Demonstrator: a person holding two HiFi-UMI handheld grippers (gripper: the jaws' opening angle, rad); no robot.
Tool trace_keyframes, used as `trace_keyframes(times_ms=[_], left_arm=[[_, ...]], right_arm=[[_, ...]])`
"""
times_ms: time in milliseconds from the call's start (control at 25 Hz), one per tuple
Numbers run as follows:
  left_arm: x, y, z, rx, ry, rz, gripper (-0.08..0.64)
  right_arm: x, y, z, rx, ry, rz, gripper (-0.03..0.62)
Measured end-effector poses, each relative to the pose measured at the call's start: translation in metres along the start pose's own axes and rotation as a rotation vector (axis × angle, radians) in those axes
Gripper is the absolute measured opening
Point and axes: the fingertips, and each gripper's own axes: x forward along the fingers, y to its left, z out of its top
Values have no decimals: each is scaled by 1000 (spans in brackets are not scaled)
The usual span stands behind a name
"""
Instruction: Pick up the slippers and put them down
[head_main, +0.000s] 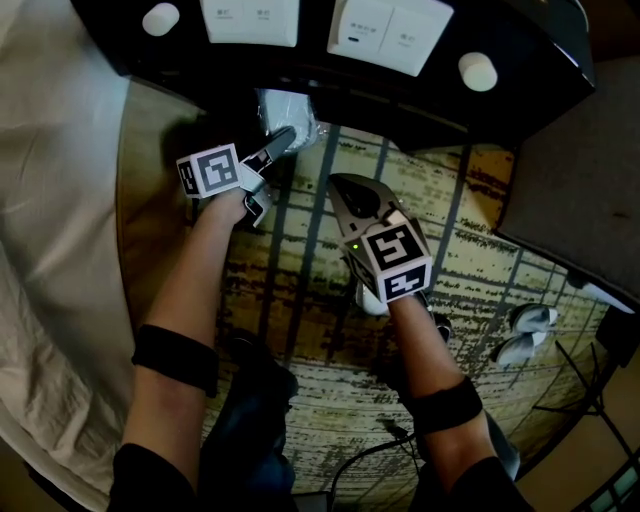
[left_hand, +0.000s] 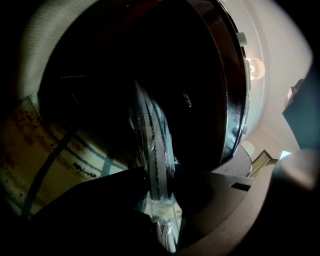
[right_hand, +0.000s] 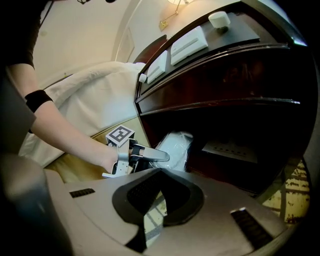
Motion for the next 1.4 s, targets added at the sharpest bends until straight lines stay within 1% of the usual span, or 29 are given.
trace_keyframes(times_ms=[280,440,520,680,840,1000,1280,1400], left_arm=[[-41,-39,-35,-12,28,-51,103],[-76,-64,-71,-55,42,-54,103],[-92,-76,-91,-86,42,-56,103],[-120,-90,-132,-122,61,-57,103],[-134,-82,-176,-141,97,-32,103],[-137,-64,-212,-189,130,-13,104],[-133,-30,-257,-262,180,31,104],[-134,-20,-264,-263,198,65,103]], right_arm=[[-29,19,8,1,33,16,0],[-57,37,11,-12,68,34,0],[-71,39,9,-21,87,28,0],[-91,46,9,-29,87,27,0],[-102,44,-4,-24,103,17,0],[-100,41,-26,-17,115,11,0],[-91,49,-63,-15,143,20,0],[-88,54,-67,-23,151,28,0]])
